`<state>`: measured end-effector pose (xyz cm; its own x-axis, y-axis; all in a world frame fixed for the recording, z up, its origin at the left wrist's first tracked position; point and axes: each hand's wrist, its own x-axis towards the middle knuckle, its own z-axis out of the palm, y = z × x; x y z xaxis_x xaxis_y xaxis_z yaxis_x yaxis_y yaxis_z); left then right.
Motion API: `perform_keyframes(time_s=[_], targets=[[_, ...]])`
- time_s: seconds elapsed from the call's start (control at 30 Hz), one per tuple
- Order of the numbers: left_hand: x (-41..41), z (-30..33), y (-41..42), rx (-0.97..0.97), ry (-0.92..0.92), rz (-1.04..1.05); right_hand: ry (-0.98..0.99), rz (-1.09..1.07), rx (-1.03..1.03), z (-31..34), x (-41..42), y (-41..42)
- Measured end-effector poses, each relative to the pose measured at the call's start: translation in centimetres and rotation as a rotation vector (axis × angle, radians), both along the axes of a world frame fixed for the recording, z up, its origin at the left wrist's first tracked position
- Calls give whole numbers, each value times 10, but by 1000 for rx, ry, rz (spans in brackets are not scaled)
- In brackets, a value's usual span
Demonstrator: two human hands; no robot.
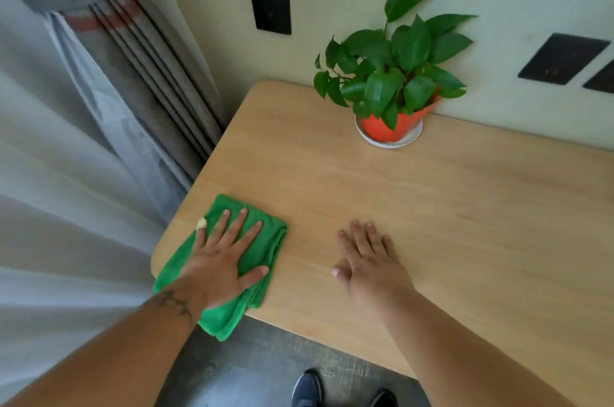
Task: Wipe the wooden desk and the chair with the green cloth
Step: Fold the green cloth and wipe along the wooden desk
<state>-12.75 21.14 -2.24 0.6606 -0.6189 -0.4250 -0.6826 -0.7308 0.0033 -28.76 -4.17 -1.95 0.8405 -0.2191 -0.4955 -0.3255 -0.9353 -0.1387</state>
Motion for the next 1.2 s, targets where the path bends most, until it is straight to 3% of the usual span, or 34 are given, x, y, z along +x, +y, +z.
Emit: perform_keyframes(time_s=[0.23,0.5,0.7,1.0,1.2], targets=[[1,-5,-21,-1,-67,116,-65,44,1,-16,-13,-8],[-95,-9,-130,-31,-86,102,-109,-16,-40,-22,-81,-52],[-174,-6,-190,-32,-86,136,-132,-199,-103,-22,-168,-135],[-304,-5,-286,-58,-9,-85,-133,-328,-164,-27,-258,-235],[-295,-9,-283,-74,27,-217,-163,-306,-162,-31,-261,-238]])
